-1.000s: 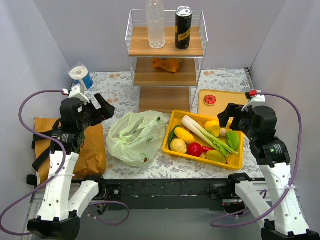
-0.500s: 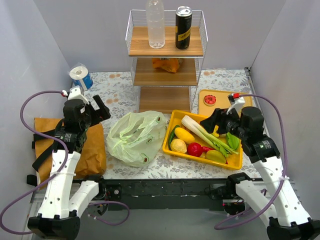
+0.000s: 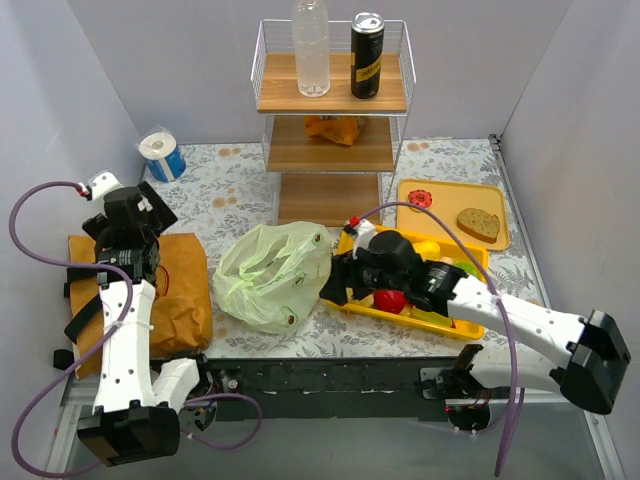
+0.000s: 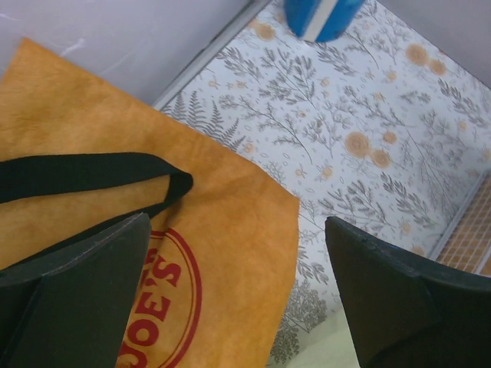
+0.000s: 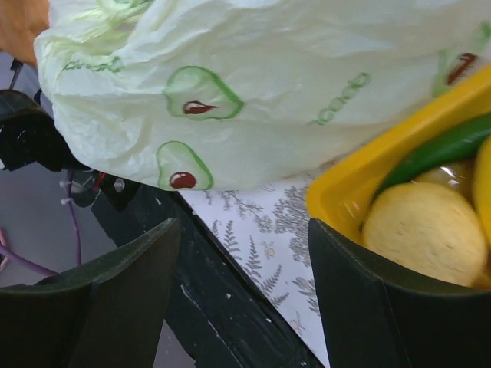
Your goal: Place the mixed food into the grocery bags and tie them
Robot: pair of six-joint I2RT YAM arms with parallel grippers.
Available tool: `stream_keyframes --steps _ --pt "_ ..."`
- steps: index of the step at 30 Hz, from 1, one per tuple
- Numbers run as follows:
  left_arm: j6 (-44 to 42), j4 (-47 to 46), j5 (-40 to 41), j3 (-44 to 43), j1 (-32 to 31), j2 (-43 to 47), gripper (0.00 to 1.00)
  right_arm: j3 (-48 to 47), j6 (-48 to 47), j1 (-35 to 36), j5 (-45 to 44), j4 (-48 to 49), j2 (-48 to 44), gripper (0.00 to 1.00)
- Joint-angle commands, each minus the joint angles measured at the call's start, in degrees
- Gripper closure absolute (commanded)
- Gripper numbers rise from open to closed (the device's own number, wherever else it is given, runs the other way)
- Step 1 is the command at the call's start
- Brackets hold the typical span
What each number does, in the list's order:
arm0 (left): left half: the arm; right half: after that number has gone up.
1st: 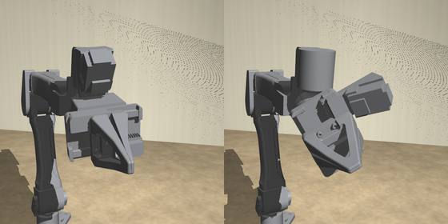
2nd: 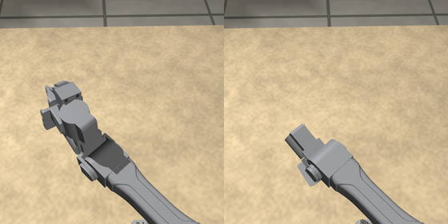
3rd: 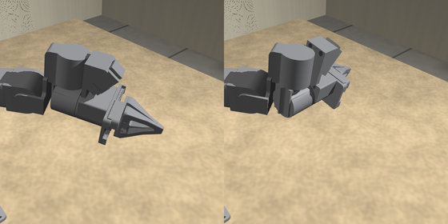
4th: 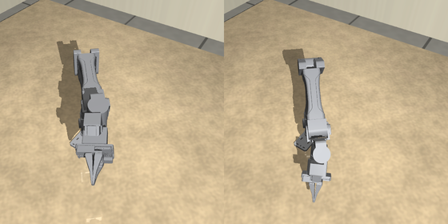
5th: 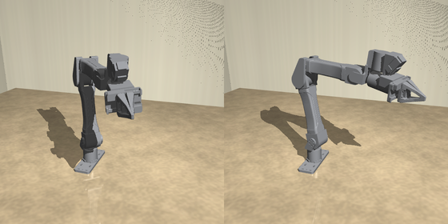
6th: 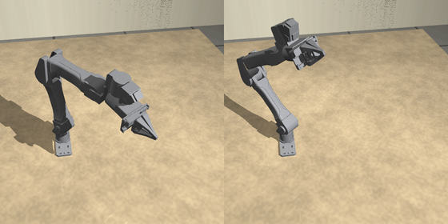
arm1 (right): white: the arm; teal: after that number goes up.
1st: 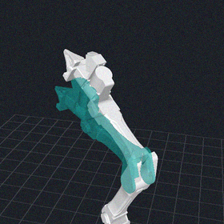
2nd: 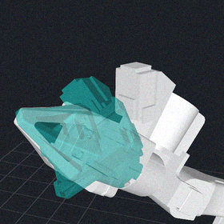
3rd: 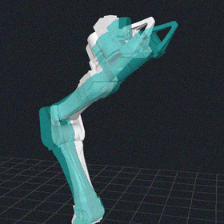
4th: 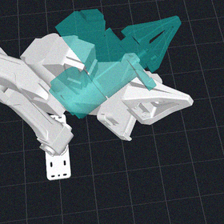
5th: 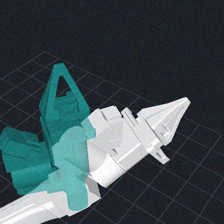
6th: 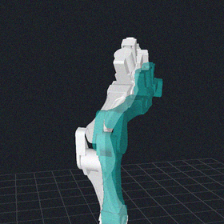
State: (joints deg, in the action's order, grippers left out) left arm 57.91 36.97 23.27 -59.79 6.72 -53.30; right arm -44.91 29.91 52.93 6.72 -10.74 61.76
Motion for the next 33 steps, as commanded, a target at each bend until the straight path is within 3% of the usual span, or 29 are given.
stream_keyframes --steps 1,8,12,20,25,27,33 --pt "0.4 3.1 -3.8 -6.2 4.8 0.0 0.02 -7.1 0.9 8.1 -2.0 9.5 7.0 0.24" --pt "0.3 6.4 8.1 -11.1 11.8 -0.7 0.02 -6.9 4.7 13.3 4.8 18.8 16.5 0.24" --pt "-1.1 3.9 15.0 -4.8 14.6 -0.1 0.02 -6.6 3.5 14.2 4.2 20.1 20.8 0.24" --pt "3.1 2.8 11.0 6.1 17.7 5.7 0.02 -8.5 0.1 13.0 -5.3 12.7 27.9 0.24" --pt "4.9 1.5 -5.4 9.9 16.6 4.5 0.02 -6.2 1.0 9.4 -8.8 10.8 30.1 0.24" --pt "5.5 2.1 -6.6 8.9 16.4 4.7 0.02 -6.3 1.0 8.5 -11.2 7.7 30.4 0.24" --pt "8.0 -1.0 -26.5 10.9 16.2 5.2 0.02 -7.0 2.3 6.8 -17.9 0.5 29.6 0.23"
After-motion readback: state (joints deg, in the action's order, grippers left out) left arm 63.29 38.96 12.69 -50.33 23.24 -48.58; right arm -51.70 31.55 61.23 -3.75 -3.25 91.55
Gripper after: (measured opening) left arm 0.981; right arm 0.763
